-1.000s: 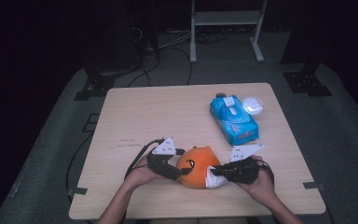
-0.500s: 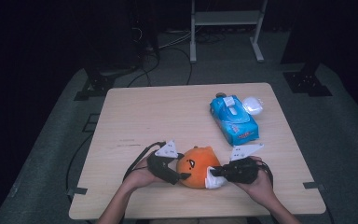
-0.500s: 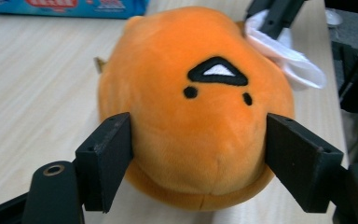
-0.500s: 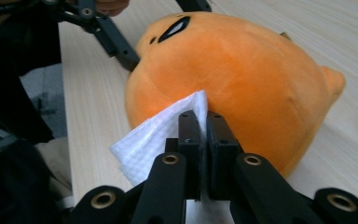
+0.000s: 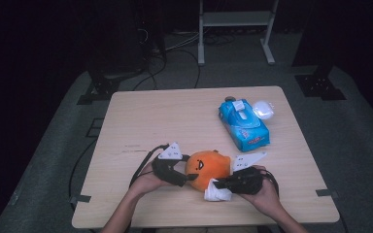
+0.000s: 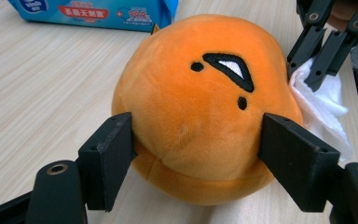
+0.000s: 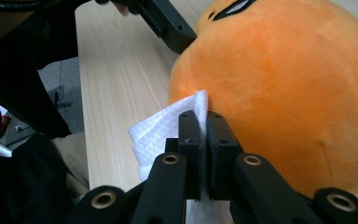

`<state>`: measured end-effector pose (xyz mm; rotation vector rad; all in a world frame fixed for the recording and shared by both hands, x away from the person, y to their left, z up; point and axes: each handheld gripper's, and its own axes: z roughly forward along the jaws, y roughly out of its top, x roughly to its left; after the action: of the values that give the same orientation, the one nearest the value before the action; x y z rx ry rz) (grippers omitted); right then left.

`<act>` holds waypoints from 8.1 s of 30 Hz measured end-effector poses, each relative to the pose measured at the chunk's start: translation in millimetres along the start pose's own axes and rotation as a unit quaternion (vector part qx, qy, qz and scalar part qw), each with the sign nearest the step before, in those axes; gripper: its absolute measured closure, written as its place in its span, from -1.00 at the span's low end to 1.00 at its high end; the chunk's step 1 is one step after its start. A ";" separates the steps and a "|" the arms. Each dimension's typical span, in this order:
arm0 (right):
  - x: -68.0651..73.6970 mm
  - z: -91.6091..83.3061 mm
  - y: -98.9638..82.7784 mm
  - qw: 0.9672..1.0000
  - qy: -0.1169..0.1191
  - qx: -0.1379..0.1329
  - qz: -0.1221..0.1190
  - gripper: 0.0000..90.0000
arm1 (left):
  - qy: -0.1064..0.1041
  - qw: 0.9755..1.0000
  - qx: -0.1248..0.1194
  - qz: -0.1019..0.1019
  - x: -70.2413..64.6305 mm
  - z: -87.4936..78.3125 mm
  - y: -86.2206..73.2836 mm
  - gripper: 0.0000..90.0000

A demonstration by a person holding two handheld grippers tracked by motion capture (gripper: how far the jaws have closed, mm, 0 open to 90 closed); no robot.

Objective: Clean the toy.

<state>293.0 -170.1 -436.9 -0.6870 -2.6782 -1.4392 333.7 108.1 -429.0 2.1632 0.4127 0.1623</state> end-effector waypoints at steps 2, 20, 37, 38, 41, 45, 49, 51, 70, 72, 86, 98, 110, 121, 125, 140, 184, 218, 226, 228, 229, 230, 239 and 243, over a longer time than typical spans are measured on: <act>-0.4 -3.2 0.4 1.000 0.008 -0.008 0.009 0.90 | 0.000 1.000 0.004 0.004 0.2 -0.5 -1.1 -0.39; -52.8 -117.4 31.0 0.976 -0.117 -0.158 0.096 0.90 | -0.003 1.000 0.004 0.004 -0.8 1.8 -3.3 -0.37; -14.0 -31.0 34.7 0.998 -0.023 -0.061 0.005 0.60 | -0.006 1.000 0.003 0.013 -3.8 4.3 -3.0 -0.38; -14.7 -30.4 37.4 0.997 -0.033 -0.067 -0.007 0.52 | -0.008 1.000 0.003 0.015 -4.1 4.5 -3.0 -0.38; -21.3 -25.1 43.6 0.996 -0.048 -0.070 -0.015 0.31 | -0.014 1.000 0.004 0.023 -5.1 4.9 -3.1 -0.37; -36.4 -3.9 39.0 0.998 -0.037 -0.044 0.006 0.17 | -0.021 0.999 0.013 0.028 -6.8 6.3 -4.8 -0.37; -41.9 -4.6 28.0 0.997 -0.013 -0.060 0.043 0.59 | -0.024 1.000 0.011 0.009 -4.5 6.5 -6.2 -0.37; -42.5 -11.2 24.4 0.997 -0.012 -0.054 0.045 0.77 | -0.025 1.000 0.010 0.009 -4.6 7.4 -5.7 -0.37; -18.2 -26.4 7.8 0.997 -0.066 -0.049 -0.004 0.85 | -0.037 0.999 0.014 0.008 -7.2 13.1 -8.2 -0.38; -23.4 -27.3 4.2 0.996 -0.071 -0.049 0.003 0.84 | -0.037 0.998 0.027 0.032 -11.1 14.6 -7.3 -0.40; -11.8 -19.6 12.1 0.997 -0.047 -0.056 -0.017 0.85 | 0.001 0.999 -0.026 0.040 -9.0 17.6 -2.9 -0.31; -18.6 -34.2 0.1 0.995 -0.095 -0.040 -0.015 0.85 | -0.018 0.998 -0.050 -0.020 2.0 17.1 -12.0 -0.33; 5.2 -5.7 17.3 0.997 -0.046 -0.040 -0.056 0.85 | -0.007 0.999 -0.036 -0.014 -1.2 23.7 -6.5 -0.52; -20.7 -37.6 -3.6 0.994 -0.091 -0.055 -0.008 0.85 | -0.016 0.997 -0.052 -0.059 9.0 23.1 -9.9 -0.48; -11.3 -29.1 3.2 0.995 -0.084 -0.055 -0.021 0.85 | -0.010 0.998 -0.048 -0.047 5.6 23.8 -8.7 -0.48; -27.4 -40.5 -3.3 0.992 -0.115 -0.060 0.005 0.85 | -0.008 0.999 -0.043 -0.020 0.0 23.9 -6.6 -0.49; -18.5 -24.1 14.2 0.994 -0.090 -0.066 -0.021 0.84 | -0.015 0.998 -0.045 -0.049 3.0 25.3 -2.6 -0.82; -5.3 -25.5 23.7 0.988 -0.117 -0.087 -0.045 0.85 | 0.007 0.998 -0.037 0.050 -20.8 27.1 8.1 -0.31; -7.9 -28.9 17.5 0.991 -0.098 -0.085 -0.027 0.85 | 0.000 0.998 -0.060 0.003 -19.9 31.6 8.1 -0.41; 2.3 -19.1 22.7 0.993 -0.079 -0.079 -0.043 0.85 | 0.009 0.998 -0.050 0.037 -26.2 30.9 11.4 -0.35; 8.0 -13.2 25.8 0.993 -0.079 -0.073 -0.058 0.85 | 0.014 0.997 -0.047 0.054 -29.0 30.4 12.6 -0.32; 10.8 -11.8 27.8 0.992 -0.083 -0.070 -0.065 0.85 | 0.016 0.997 -0.045 0.062 -30.7 29.2 13.2 -0.29; -12.4 -34.9 14.3 0.989 -0.129 -0.072 -0.031 0.85 | -0.008 0.998 -0.051 -0.019 -16.5 32.0 7.5 -0.59; -2.6 -28.5 16.8 0.991 -0.107 -0.067 -0.039 0.85 | -0.004 0.998 -0.056 -0.008 -18.9 31.2 7.5 -0.42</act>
<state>296.8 -185.8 -407.9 -0.7967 -2.8139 -1.6683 326.0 73.5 -440.6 2.0500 0.4063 0.1646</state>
